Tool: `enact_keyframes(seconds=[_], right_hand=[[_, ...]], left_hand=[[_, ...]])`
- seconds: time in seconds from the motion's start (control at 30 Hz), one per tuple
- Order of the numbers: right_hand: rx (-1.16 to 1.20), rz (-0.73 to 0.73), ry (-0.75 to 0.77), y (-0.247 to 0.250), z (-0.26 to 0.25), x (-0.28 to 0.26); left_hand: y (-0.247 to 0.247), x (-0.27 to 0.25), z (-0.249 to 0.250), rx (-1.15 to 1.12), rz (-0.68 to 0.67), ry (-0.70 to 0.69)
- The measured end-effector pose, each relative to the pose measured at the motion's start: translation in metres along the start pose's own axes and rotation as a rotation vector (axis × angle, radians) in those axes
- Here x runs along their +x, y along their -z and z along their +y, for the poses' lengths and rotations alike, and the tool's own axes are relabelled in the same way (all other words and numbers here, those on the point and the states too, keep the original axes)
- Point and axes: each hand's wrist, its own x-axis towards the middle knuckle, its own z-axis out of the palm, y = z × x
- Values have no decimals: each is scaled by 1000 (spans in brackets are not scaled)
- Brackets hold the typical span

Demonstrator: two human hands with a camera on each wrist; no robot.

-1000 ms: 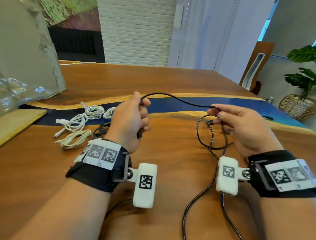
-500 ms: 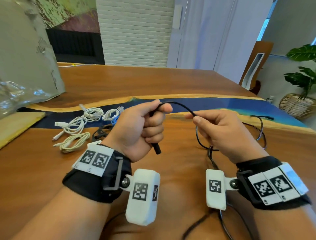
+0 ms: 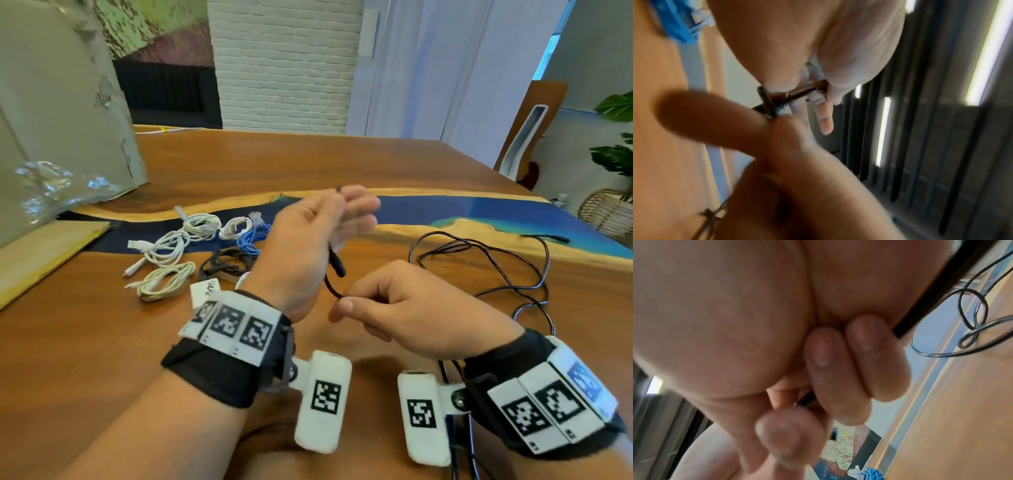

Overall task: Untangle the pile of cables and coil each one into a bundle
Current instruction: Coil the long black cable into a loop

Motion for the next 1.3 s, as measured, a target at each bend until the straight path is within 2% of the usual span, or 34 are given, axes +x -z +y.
enact_keyframes(seconds=[0.1, 0.17, 0.3, 0.4, 0.47, 0.57, 0.67, 0.73, 0.87, 0.97, 1.07, 1.13, 1.23, 1.3], right_hand=[[123, 160, 41, 7, -1, -5], [289, 265, 43, 13, 4, -8], [596, 390, 33, 25, 14, -12], [775, 481, 4, 37, 20, -18], [815, 545, 0, 43, 24, -20], [736, 600, -24, 42, 28, -18], [656, 539, -60, 31, 27, -9], [570, 429, -95, 22, 24, -2], [342, 90, -130, 1, 18, 3], [322, -81, -110, -6, 12, 2], [275, -93, -97, -3, 8, 0], [269, -20, -72, 0, 8, -2], [379, 203, -22, 6, 12, -3], [575, 355, 11, 15, 16, -5]], left_hand=[[-1, -6, -1, 489, -159, 44], [0, -7, 1, 648, -259, 97], [1, -10, 6, 561, -342, 243], [0, -13, 10, 367, -404, 318], [2, -14, 12, 195, -438, 325], [2, -16, 16, -101, -452, 330], [-2, -14, 20, -414, -390, 320], [-5, -10, 21, -552, -242, 271], [-3, -2, 17, -550, 69, 96], [-2, 1, 13, -446, 161, 27], [-9, -4, 7, -130, 100, 29], [-12, -9, 5, 204, 0, 32], [-4, -7, 3, 698, -143, 24], [5, -5, 3, 729, -214, 113]])
